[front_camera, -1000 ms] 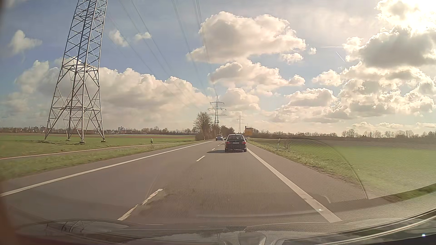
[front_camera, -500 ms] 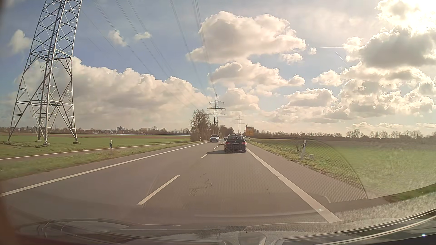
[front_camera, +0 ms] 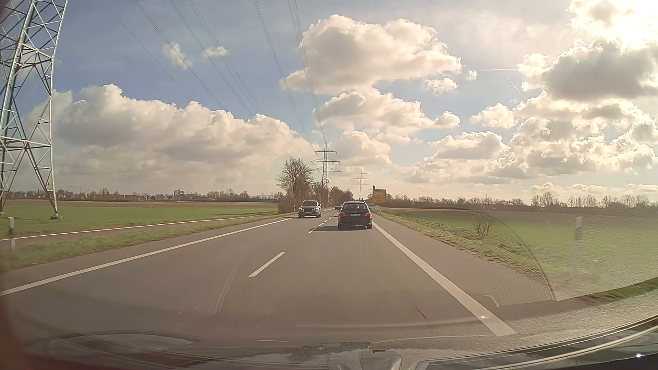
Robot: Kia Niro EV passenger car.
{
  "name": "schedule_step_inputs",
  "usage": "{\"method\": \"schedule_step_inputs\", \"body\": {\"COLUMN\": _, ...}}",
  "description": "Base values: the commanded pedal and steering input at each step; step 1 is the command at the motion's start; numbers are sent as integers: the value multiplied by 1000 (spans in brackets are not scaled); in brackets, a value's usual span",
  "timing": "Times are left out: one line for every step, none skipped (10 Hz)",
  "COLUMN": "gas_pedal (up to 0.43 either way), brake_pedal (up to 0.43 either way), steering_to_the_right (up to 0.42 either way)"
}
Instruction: Follow the waypoints while adhering to traffic rules and regulations
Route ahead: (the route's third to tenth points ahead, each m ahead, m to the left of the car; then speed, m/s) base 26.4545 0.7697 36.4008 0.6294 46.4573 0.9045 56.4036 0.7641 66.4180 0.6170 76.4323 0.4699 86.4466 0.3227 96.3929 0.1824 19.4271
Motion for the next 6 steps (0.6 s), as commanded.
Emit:
{"method": "schedule_step_inputs", "body": {"gas_pedal": 248, "brake_pedal": 0, "steering_to_the_right": 0}}
{"method": "schedule_step_inputs", "body": {"gas_pedal": 248, "brake_pedal": 0, "steering_to_the_right": 1}}
{"method": "schedule_step_inputs", "body": {"gas_pedal": 240, "brake_pedal": 0, "steering_to_the_right": 0}}
{"method": "schedule_step_inputs", "body": {"gas_pedal": 197, "brake_pedal": 0, "steering_to_the_right": 1}}
{"method": "schedule_step_inputs", "body": {"gas_pedal": 150, "brake_pedal": 0, "steering_to_the_right": 1}}
{"method": "schedule_step_inputs", "body": {"gas_pedal": 138, "brake_pedal": 0, "steering_to_the_right": 1}}
